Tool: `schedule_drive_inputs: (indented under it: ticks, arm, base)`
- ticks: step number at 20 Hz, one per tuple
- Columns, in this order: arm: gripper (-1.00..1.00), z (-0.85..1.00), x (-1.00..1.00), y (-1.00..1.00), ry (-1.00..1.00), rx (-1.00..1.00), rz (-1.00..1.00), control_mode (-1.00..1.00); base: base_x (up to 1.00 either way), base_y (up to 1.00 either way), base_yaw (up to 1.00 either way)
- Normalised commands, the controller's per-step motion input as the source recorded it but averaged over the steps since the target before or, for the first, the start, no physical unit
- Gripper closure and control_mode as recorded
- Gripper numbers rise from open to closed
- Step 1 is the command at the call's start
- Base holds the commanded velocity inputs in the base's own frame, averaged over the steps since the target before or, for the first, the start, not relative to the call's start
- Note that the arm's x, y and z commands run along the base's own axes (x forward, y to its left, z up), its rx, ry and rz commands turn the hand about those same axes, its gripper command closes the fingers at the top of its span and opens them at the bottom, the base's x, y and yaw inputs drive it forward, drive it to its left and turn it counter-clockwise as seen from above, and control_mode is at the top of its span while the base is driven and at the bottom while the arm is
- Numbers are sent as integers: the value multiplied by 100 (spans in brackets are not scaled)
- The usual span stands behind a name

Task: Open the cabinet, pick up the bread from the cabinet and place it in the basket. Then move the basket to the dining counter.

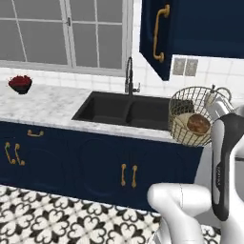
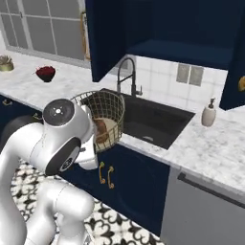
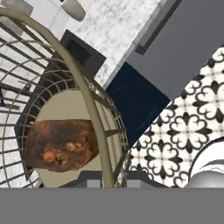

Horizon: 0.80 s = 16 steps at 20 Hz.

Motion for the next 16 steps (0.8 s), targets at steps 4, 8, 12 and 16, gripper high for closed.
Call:
schedule_drive_inputs:
  ticks: [4,8,12,16]
  arm:
    - [100,0,0,0,0,0,0,100]
    - [100,0,0,0,0,0,0,100]
    - [100,0,0,0,0,0,0,100]
    - [100,0,0,0,0,0,0,100]
  base:
    - [0,0,100]
    - [0,0,100]
    - [0,0,100]
    - [18,23,90]
